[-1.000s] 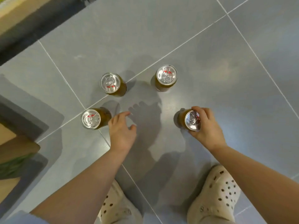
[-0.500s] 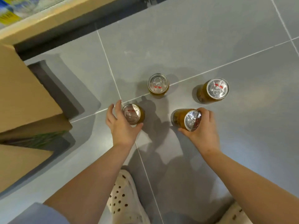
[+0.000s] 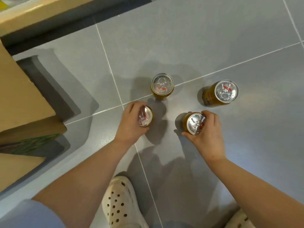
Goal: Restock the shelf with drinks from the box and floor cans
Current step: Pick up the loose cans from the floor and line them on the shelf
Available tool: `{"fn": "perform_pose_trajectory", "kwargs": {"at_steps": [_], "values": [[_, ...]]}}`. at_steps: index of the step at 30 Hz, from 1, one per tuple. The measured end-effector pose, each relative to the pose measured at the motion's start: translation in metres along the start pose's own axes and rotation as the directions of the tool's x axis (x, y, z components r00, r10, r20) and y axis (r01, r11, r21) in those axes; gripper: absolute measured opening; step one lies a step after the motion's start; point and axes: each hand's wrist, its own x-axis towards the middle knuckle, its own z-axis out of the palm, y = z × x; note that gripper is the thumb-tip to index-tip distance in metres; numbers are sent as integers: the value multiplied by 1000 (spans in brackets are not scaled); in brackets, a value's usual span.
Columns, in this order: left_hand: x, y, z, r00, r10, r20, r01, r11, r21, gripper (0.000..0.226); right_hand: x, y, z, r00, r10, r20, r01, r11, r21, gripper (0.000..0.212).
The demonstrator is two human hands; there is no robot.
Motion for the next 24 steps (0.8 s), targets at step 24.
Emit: {"fn": "perform_pose_trajectory", "kwargs": {"at_steps": [24], "values": [[-44, 65, -19, 956, -290, 39, 278, 861, -426, 72, -25, -19, -69, 993, 52, 107, -91, 910, 405, 68]]}}
